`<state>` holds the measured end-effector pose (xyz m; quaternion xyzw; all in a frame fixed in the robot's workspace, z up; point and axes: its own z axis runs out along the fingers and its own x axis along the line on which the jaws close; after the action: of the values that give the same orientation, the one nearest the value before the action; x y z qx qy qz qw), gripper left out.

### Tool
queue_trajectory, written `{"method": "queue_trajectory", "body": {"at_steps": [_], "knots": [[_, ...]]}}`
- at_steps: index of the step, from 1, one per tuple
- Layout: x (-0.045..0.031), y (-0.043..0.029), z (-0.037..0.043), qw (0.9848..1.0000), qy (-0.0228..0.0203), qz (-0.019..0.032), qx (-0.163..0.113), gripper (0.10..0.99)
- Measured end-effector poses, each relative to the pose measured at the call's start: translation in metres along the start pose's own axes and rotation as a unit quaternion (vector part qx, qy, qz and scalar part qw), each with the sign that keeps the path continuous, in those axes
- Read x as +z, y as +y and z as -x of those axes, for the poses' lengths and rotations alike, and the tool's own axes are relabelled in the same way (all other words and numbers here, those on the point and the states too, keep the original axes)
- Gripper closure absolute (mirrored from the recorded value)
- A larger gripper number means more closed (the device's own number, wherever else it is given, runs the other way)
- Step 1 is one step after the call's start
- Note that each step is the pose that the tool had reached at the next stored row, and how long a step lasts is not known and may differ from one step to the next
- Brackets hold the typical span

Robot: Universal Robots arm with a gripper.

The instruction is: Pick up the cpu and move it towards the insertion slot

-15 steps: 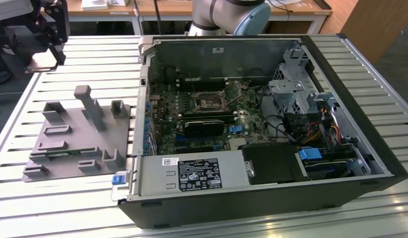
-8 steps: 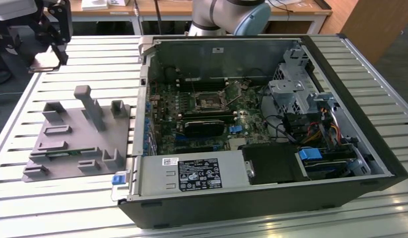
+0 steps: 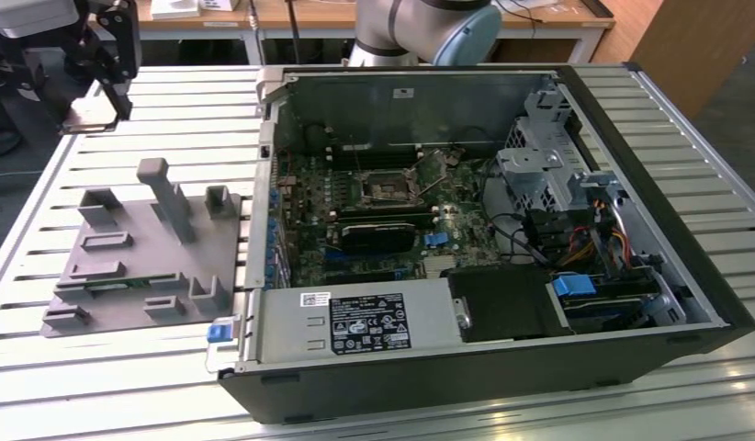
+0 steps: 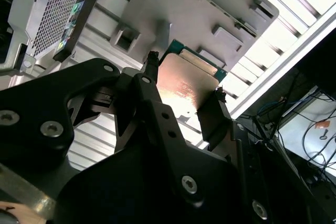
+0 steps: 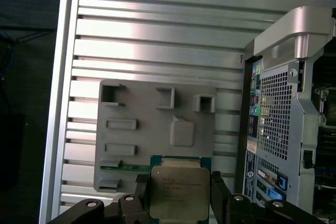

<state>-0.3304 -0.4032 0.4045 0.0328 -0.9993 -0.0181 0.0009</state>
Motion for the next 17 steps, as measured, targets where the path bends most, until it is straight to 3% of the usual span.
{"method": "queue_trajectory", "body": {"at_steps": [17], "knots": [[0.0,-0.0007,0.0105,1.0,0.0,0.0,0.0,0.537]]}}
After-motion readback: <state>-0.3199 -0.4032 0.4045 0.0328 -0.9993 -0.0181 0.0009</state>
